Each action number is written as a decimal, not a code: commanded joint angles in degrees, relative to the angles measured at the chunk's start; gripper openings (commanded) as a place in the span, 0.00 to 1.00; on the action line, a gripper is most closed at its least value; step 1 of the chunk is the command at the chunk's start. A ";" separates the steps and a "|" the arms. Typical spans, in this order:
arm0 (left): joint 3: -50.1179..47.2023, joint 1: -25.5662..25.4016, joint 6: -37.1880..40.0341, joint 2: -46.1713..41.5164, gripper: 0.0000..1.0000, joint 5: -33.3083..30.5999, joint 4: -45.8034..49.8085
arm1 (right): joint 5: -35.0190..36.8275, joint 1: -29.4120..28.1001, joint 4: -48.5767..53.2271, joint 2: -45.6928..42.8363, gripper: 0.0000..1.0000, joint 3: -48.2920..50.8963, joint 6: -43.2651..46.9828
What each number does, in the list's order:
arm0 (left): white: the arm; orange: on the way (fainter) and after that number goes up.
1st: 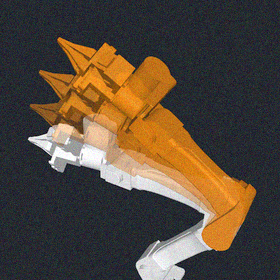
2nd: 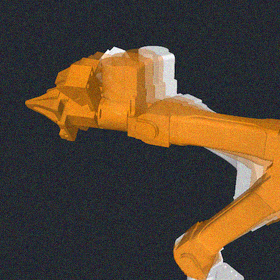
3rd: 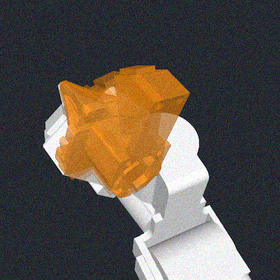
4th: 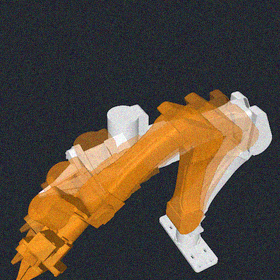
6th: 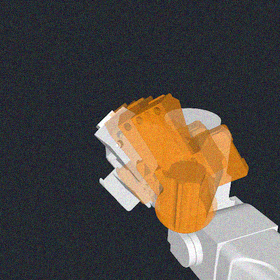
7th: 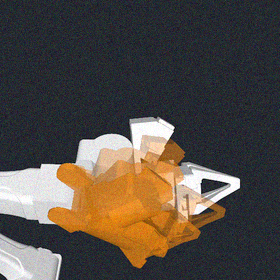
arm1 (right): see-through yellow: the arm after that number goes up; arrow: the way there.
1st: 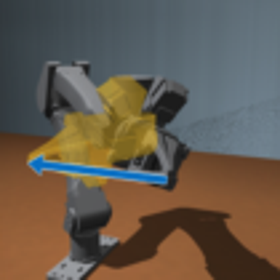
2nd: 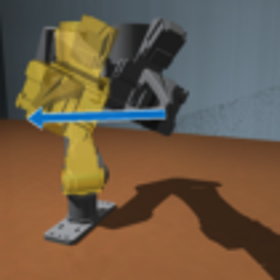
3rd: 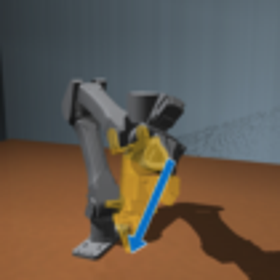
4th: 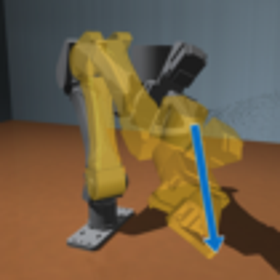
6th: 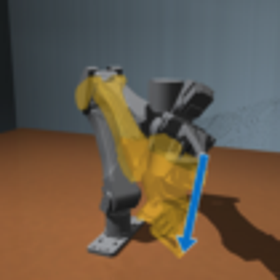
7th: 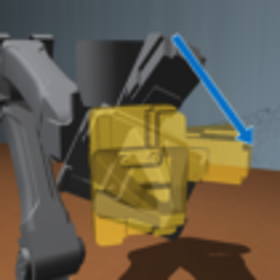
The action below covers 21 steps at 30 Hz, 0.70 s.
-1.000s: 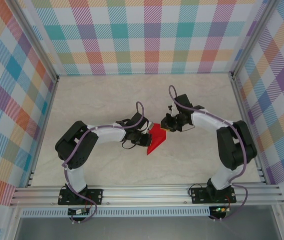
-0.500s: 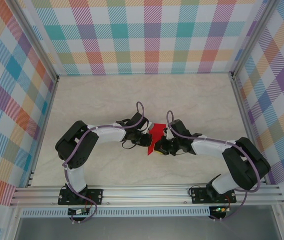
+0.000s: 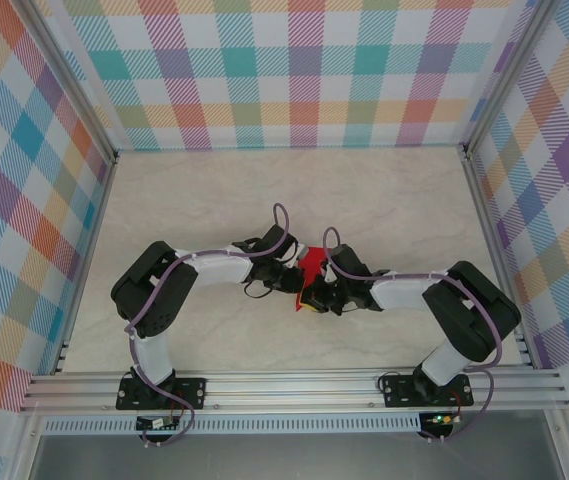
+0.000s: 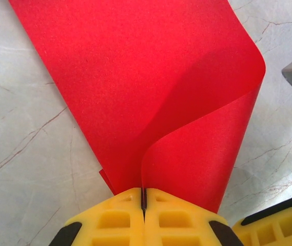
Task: Fold a paper plane with a square sheet of paper (pick it up from the middle)
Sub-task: Third fold the triangle at the center of the table.
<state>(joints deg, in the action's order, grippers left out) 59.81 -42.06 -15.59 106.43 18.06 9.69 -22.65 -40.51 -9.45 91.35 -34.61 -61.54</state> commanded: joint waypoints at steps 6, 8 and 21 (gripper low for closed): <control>-0.49 0.51 0.30 2.18 0.02 1.10 0.45 | 0.33 -0.73 -2.93 1.64 0.06 -0.43 -1.61; -0.57 0.46 0.27 2.20 0.02 1.18 0.41 | 0.68 -0.76 -2.17 1.14 0.06 -0.28 -1.65; -0.49 0.50 0.15 2.41 0.02 2.08 0.13 | 1.12 -1.67 -1.56 -2.66 0.08 0.03 -1.95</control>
<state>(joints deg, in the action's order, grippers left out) 59.81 -42.06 -15.59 106.89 19.31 8.80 -21.04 -41.50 -9.43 88.18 -34.59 -62.63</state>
